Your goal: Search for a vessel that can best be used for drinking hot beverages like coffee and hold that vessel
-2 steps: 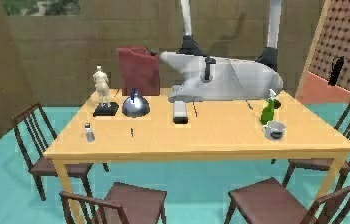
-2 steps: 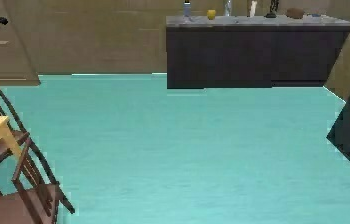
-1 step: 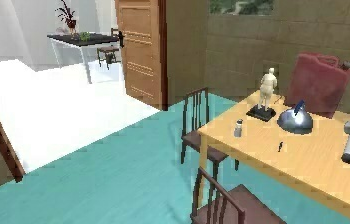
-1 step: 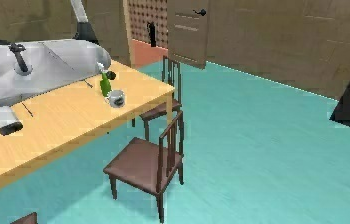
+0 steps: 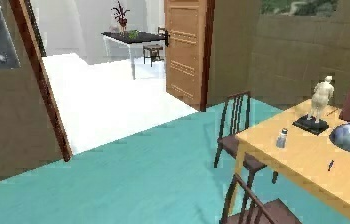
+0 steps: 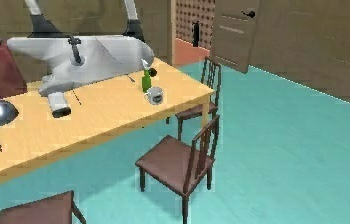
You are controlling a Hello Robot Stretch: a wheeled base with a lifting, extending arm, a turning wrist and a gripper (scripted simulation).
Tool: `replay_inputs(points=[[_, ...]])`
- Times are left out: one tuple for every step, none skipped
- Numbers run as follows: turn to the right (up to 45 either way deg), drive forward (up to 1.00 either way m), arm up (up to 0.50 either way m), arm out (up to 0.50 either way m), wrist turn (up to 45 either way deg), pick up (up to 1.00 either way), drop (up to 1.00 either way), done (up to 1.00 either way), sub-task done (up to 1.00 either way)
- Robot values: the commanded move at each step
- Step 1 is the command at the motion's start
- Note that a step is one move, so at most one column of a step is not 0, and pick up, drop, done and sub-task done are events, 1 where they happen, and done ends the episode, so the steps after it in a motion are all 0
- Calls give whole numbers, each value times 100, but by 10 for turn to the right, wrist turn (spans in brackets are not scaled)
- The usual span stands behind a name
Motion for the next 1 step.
replay_inputs(points=[[450,0,0,0,0,0,0,0,0]])
